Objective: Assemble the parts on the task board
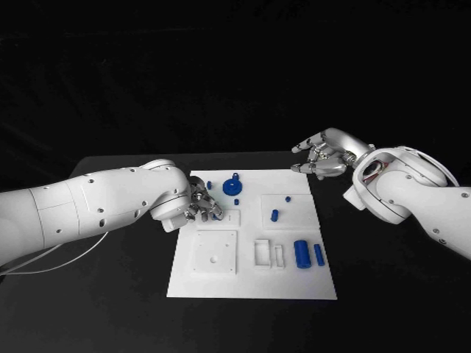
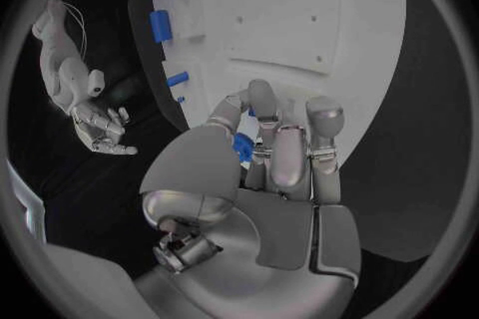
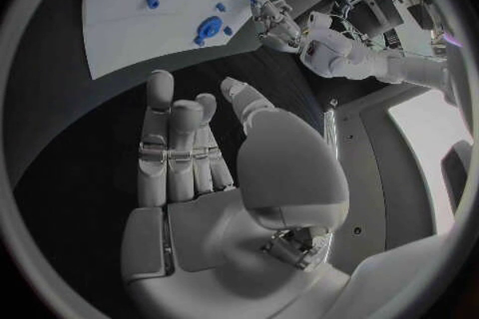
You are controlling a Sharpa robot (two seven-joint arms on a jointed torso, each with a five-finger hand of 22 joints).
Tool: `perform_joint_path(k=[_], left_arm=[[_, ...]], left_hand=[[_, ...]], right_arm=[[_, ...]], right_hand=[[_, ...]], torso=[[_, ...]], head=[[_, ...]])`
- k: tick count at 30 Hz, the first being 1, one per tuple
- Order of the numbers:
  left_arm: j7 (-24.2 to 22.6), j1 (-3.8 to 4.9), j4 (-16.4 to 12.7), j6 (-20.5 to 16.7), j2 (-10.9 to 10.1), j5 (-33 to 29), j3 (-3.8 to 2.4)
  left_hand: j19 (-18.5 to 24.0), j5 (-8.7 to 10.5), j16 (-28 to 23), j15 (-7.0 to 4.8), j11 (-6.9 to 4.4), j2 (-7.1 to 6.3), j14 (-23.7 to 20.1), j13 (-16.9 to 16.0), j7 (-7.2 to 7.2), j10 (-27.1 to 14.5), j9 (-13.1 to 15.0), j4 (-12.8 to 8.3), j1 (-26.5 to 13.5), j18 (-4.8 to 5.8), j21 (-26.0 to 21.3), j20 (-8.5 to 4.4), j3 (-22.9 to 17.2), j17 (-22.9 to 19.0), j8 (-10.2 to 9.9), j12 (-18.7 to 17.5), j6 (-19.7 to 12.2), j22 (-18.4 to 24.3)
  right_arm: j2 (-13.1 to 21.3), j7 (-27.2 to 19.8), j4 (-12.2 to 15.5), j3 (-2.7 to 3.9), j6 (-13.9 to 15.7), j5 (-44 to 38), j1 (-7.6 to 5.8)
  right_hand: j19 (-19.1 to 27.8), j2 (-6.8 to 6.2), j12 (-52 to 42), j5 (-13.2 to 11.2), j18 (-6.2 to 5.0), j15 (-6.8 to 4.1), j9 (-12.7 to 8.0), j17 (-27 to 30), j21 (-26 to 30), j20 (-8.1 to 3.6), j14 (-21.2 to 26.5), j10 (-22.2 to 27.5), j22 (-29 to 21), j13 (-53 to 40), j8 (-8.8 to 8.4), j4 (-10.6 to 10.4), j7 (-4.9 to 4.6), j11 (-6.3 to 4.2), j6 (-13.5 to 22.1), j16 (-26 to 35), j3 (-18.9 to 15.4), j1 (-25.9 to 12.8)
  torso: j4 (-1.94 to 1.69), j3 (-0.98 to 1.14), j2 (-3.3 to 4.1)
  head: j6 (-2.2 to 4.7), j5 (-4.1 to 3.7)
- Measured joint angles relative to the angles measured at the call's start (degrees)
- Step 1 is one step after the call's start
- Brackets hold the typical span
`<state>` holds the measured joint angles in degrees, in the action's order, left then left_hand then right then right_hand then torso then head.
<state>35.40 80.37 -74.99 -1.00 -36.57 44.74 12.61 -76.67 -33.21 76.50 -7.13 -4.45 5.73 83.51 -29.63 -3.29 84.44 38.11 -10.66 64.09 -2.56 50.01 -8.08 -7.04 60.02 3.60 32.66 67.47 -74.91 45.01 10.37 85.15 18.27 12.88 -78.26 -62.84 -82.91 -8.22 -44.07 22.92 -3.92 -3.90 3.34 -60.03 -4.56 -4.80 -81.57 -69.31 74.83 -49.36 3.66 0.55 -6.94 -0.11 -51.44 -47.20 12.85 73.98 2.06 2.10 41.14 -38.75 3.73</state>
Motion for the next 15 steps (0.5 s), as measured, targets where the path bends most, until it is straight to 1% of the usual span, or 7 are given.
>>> perform_joint_path(k=[11,15], left_arm=[[0.0,0.03,0.3,0.7,0.1,0.1,-0.07],[-0.1,0.03,0.3,0.8,0.1,0.1,-0.08]], left_hand=[[0.0,0.22,0.0,0.00,0.10,0.00,0.0,0.3,-0.09,0.1,0.0,0.0,0.0,0.01,0.0,0.00,0.0,0.0,0.2,0.0,0.1,0.0],[0.2,0.23,0.0,0.00,0.10,0.00,0.0,0.9,-0.12,0.1,0.0,-0.2,0.0,0.01,0.0,0.20,0.2,0.0,0.2,0.4,0.1,0.0]], right_arm=[[-0.2,0.0,-0.2,0.00,-0.1,0.0,0.01],[-0.2,0.0,-0.2,0.00,-0.1,0.0,0.03]], right_hand=[[0.0,0.00,0.0,0.0,0.00,0.00,0.0,0.0,0.0,0.00,0.0,0.0,0.1,0.0,0.00,0.2,0.00,0.00,0.0,0.0,0.5,0.0],[0.0,0.00,0.0,0.0,0.00,0.00,0.0,0.0,0.0,0.00,0.0,0.0,0.1,0.0,0.00,0.2,0.00,0.00,0.0,0.0,0.5,0.0]], torso=[[-0.03,0.03,0.02],[-0.03,0.03,0.02]], head=[[-0.04,0.02],[-0.07,0.07]])
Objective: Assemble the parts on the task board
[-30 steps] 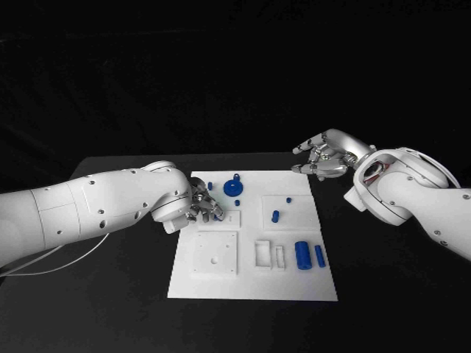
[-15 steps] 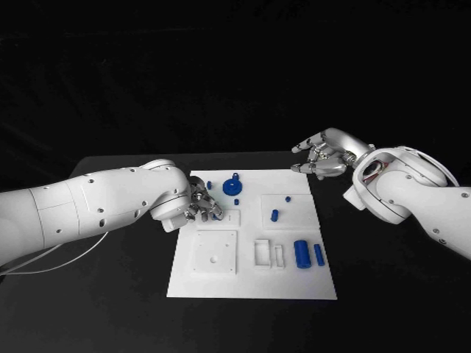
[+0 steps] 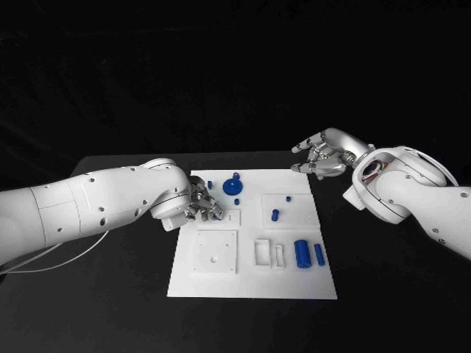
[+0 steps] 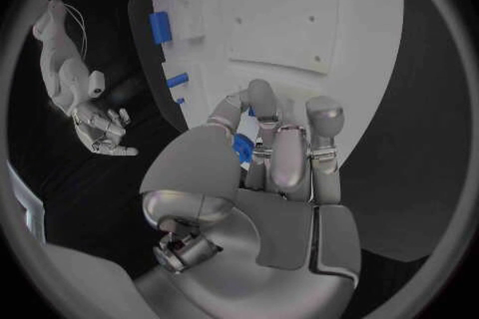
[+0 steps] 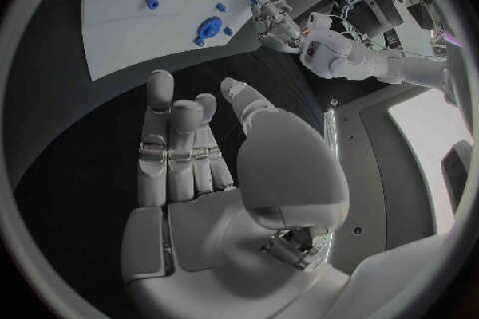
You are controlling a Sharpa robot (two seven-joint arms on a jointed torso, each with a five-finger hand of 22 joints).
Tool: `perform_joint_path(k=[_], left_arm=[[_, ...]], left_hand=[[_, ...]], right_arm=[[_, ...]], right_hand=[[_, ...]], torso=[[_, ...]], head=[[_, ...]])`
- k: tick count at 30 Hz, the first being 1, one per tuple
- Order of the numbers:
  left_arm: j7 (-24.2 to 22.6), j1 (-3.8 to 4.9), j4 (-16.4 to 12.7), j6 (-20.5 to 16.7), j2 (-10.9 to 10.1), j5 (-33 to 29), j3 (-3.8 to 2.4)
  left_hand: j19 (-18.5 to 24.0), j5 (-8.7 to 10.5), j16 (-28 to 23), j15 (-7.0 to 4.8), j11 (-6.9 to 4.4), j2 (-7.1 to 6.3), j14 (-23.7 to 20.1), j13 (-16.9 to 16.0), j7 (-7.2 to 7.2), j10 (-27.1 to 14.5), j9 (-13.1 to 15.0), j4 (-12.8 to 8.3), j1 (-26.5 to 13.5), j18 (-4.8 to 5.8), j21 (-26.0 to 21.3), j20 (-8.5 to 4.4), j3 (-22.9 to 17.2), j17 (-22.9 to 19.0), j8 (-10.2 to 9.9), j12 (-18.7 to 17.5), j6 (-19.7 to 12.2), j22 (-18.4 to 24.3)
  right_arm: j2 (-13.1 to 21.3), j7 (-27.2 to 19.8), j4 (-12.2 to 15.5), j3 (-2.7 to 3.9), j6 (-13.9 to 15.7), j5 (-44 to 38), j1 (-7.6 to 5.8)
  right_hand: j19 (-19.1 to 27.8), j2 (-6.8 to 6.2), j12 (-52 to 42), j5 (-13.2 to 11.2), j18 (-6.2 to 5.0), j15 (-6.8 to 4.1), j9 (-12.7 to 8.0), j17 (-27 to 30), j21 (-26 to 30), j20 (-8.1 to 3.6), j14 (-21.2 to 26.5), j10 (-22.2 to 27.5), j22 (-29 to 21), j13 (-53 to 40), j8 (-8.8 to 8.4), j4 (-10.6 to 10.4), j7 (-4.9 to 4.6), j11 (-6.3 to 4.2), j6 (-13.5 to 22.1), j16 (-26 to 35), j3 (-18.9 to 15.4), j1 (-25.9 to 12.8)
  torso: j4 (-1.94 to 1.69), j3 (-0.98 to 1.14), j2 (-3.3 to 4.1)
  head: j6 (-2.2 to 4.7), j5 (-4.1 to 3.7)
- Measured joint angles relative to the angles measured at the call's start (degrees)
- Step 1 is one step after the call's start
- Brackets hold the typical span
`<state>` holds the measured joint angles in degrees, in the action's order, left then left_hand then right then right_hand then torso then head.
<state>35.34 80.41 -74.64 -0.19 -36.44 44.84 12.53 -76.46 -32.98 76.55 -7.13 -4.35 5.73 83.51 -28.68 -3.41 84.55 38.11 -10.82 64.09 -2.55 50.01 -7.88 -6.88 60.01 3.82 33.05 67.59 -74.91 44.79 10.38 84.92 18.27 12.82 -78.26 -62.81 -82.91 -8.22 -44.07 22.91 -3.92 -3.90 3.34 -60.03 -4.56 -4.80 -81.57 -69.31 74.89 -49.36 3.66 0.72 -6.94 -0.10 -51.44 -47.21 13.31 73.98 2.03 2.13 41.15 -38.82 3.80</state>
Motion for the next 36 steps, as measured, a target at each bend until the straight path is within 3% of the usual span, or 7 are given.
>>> perform_joint_path(k=[25,36], left_arm=[[0.0,0.08,0.7,1.2,1.0,1.7,-0.08],[0.0,0.16,0.8,2.2,1.2,3.1,-0.12]], left_hand=[[0.2,0.20,0.5,0.20,-0.13,0.47,0.2,0.8,-0.05,-0.1,0.0,-0.2,-0.5,0.00,0.2,0.20,0.2,0.6,0.1,0.3,0.1,0.0],[0.4,0.22,0.8,0.39,-0.13,0.47,0.0,4.5,-0.05,-0.1,0.0,0.0,-0.5,0.00,0.2,0.40,0.0,1.9,0.1,1.6,0.1,0.0]], right_arm=[[-0.2,-0.1,0.0,0.00,0.0,0.0,0.07],[-0.5,-0.2,0.0,0.00,0.0,0.0,0.11]], right_hand=[[0.0,0.00,0.0,0.0,0.00,0.00,0.0,0.0,0.0,0.00,0.0,0.0,0.0,0.0,0.00,0.7,0.00,0.00,0.0,0.2,0.7,0.0],[0.0,0.00,0.0,0.0,0.00,0.00,0.0,0.0,0.0,0.00,0.0,0.0,0.0,0.0,0.00,1.1,0.00,0.00,0.0,0.2,1.1,0.0]], torso=[[0.02,0.04,-0.02],[0.07,0.04,-0.04]], head=[[-0.30,-0.04],[-0.53,-0.01]])
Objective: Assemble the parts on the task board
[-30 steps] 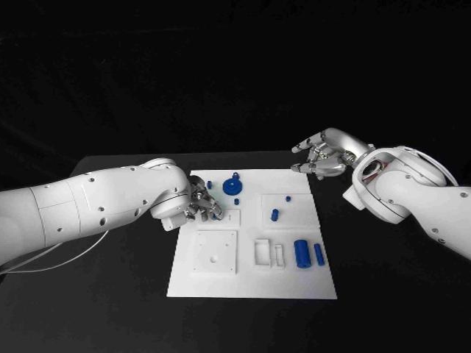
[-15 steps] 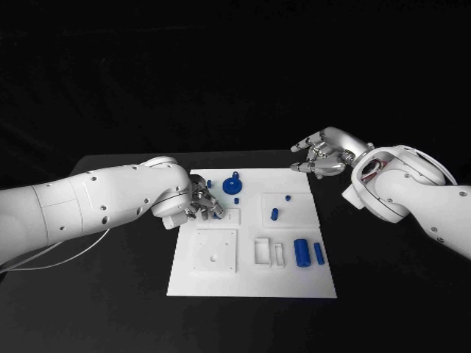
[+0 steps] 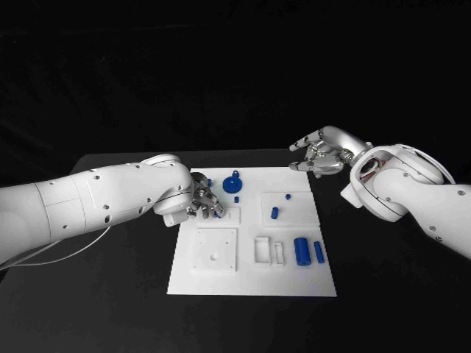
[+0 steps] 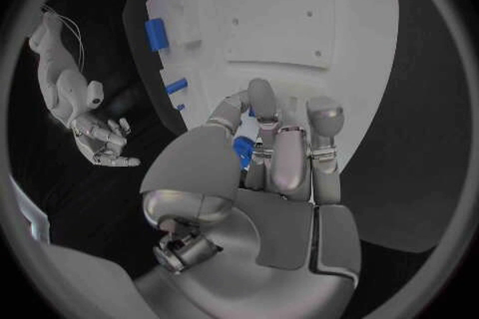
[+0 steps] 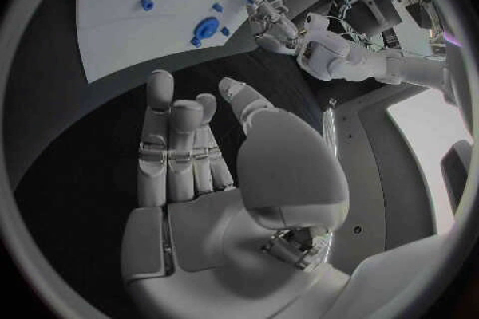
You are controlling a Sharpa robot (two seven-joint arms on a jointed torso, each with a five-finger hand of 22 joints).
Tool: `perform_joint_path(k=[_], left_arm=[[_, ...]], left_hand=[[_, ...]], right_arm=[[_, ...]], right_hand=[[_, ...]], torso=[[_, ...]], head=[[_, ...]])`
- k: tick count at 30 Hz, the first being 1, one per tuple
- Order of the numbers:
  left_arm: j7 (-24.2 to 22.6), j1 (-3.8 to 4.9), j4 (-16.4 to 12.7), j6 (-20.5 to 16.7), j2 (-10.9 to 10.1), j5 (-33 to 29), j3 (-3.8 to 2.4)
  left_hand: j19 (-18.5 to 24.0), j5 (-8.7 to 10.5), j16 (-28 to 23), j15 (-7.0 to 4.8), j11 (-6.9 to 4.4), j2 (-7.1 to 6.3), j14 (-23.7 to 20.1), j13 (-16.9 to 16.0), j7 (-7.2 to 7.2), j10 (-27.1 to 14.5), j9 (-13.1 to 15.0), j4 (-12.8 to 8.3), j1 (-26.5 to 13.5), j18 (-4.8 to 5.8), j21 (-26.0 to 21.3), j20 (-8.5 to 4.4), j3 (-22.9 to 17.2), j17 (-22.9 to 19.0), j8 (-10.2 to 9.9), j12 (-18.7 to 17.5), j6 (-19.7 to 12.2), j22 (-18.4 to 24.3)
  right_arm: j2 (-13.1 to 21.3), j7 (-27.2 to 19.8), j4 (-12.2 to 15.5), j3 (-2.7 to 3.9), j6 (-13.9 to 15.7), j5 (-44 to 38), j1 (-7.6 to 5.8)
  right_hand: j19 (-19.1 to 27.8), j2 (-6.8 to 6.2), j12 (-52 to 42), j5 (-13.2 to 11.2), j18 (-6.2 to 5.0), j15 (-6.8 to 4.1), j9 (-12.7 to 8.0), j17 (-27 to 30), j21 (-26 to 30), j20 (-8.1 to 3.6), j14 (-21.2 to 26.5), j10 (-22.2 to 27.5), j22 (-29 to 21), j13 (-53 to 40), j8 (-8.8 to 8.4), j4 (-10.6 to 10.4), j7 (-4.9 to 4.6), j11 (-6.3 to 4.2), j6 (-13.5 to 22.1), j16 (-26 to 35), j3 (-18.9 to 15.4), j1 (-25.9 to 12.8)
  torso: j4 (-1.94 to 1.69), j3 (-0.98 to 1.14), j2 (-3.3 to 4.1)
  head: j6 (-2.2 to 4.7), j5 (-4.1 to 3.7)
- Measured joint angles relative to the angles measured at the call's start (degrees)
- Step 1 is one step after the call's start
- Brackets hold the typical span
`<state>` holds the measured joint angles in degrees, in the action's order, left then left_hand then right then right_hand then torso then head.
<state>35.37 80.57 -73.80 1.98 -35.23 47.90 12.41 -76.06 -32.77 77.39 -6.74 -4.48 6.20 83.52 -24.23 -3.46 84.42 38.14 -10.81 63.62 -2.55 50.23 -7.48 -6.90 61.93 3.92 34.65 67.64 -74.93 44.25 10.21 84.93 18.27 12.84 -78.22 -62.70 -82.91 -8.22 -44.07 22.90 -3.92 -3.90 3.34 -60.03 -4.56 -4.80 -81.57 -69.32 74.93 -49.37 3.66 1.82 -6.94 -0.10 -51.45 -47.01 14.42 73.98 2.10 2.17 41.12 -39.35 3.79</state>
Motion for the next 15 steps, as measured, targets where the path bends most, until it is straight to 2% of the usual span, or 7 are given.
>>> perform_joint_path(k=[12,15], left_arm=[[0.0,0.04,0.0,0.6,0.1,0.4,-0.04],[-0.1,0.04,0.0,0.6,0.1,0.4,-0.04]], left_hand=[[0.0,0.23,0.0,0.21,0.00,0.01,0.2,0.7,0.00,0.0,0.0,0.2,0.0,0.00,0.0,0.00,-0.2,0.5,-0.2,0.3,0.0,0.0],[-0.2,0.29,0.0,0.21,0.00,0.42,0.2,0.8,0.00,0.0,0.0,0.6,-0.4,0.00,0.0,0.21,-0.2,0.7,0.0,0.7,0.0,0.0]], right_arm=[[0.0,0.0,0.0,0.00,0.0,0.0,0.02],[0.0,0.0,0.0,0.00,0.0,0.0,0.02]], right_hand=[[0.0,0.00,0.0,0.0,0.00,0.00,0.0,0.0,0.0,0.00,0.0,0.0,0.0,0.0,0.00,0.3,0.00,0.00,0.0,0.0,0.3,0.0],[0.0,0.00,0.0,0.0,0.00,0.00,0.0,0.0,0.0,0.00,0.0,0.0,0.0,0.0,0.00,0.3,0.00,0.00,0.0,0.0,0.3,0.0]], torso=[[-0.07,-0.07,-0.01],[-0.10,-0.12,-0.01]], head=[[0.05,-0.19],[0.06,-0.19]])
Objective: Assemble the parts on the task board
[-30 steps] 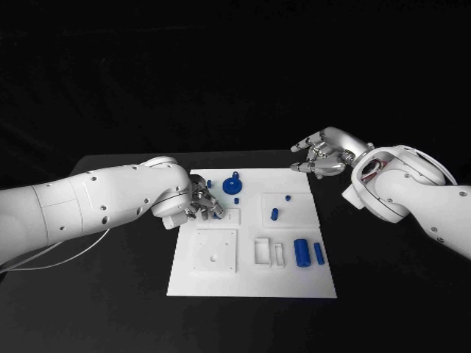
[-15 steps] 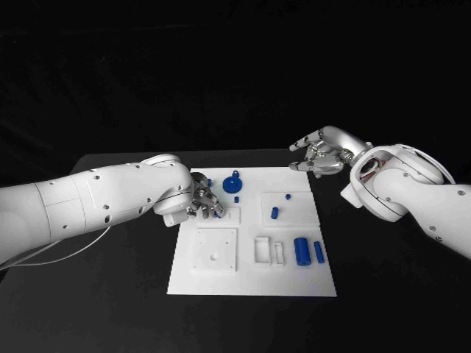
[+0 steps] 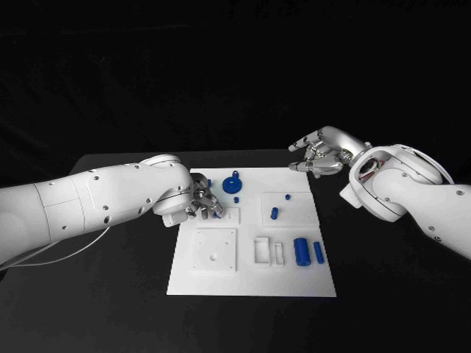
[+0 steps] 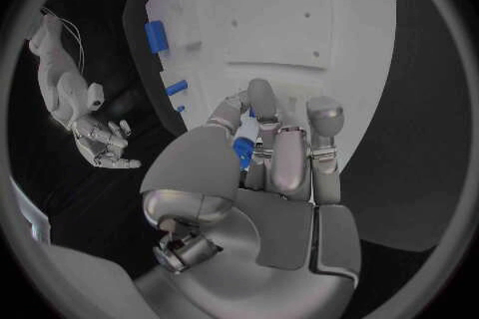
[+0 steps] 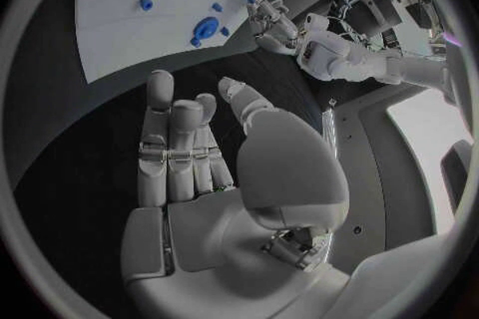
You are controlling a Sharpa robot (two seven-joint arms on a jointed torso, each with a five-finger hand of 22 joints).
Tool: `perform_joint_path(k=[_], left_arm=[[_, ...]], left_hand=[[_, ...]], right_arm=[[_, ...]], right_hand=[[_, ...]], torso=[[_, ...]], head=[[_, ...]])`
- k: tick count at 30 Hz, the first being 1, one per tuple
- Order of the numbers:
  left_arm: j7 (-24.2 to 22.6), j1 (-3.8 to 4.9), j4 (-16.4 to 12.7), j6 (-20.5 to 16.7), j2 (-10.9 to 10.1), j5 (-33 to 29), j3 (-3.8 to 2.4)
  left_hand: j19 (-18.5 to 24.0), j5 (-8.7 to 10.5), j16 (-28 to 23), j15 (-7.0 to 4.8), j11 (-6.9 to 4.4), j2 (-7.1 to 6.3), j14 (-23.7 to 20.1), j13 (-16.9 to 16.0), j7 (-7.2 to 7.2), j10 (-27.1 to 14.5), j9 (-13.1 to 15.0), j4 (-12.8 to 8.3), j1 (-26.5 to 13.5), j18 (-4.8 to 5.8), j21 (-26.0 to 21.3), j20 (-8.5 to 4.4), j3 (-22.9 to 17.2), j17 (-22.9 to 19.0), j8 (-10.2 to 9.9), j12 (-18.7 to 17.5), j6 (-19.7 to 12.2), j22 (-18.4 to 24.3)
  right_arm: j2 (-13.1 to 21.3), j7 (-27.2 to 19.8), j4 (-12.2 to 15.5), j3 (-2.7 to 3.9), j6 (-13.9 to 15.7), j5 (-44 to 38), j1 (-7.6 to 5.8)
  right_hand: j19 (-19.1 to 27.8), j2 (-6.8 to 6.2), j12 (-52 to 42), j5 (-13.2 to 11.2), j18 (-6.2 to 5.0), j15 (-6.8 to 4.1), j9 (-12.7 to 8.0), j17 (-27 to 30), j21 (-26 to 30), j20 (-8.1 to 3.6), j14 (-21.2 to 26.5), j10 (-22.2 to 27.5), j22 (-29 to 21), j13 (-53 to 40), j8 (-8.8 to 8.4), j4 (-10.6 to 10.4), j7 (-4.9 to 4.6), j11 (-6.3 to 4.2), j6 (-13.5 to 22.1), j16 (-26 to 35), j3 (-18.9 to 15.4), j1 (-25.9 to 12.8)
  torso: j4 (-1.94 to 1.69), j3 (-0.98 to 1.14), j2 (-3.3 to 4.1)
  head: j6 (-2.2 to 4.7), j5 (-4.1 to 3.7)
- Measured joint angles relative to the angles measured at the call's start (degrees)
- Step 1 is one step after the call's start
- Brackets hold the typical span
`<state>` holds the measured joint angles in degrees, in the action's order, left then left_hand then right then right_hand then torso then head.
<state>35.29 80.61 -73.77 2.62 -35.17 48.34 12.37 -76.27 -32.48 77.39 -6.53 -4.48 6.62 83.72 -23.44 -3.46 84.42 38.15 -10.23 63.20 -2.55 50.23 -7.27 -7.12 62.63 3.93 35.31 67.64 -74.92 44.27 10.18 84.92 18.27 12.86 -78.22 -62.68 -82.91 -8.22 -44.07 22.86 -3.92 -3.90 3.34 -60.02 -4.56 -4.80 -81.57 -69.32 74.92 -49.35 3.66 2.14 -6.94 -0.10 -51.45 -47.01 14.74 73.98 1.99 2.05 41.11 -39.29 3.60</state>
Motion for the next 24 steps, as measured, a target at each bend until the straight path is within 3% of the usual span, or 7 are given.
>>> perform_joint_path(k=[9,24], left_arm=[[-0.2,-0.06,0.0,0.1,-0.1,-0.3,0.03],[-0.3,-0.08,0.3,0.4,-0.2,-1.1,0.04]], left_hand=[[0.2,0.28,0.0,0.21,0.00,1.43,0.2,0.4,0.00,0.0,2.3,0.0,-1.4,-0.01,0.0,0.21,-0.1,0.5,0.0,0.6,0.0,0.0],[0.2,-0.19,0.2,0.21,0.00,1.89,0.2,0.6,0.00,0.0,4.6,0.2,-1.9,-0.01,0.0,0.21,-0.2,0.7,-0.3,0.6,0.0,0.0]], right_arm=[[0.0,0.0,-0.1,0.00,0.0,0.0,0.06],[-0.1,0.0,-0.3,0.00,0.0,0.0,0.16]], right_hand=[[0.0,0.00,0.0,0.0,0.00,0.00,0.0,0.0,0.0,0.00,0.0,0.0,0.0,0.0,0.00,0.2,0.00,0.00,0.0,0.0,0.2,0.0],[0.0,0.00,0.0,0.0,0.00,0.00,0.0,-0.1,0.0,0.00,0.0,0.0,0.0,0.0,0.00,0.2,0.00,0.00,0.0,0.0,0.2,0.0]], torso=[[-0.01,-0.03,0.01],[-0.01,-0.02,0.02]], head=[[0.06,0.06],[0.03,0.06]])
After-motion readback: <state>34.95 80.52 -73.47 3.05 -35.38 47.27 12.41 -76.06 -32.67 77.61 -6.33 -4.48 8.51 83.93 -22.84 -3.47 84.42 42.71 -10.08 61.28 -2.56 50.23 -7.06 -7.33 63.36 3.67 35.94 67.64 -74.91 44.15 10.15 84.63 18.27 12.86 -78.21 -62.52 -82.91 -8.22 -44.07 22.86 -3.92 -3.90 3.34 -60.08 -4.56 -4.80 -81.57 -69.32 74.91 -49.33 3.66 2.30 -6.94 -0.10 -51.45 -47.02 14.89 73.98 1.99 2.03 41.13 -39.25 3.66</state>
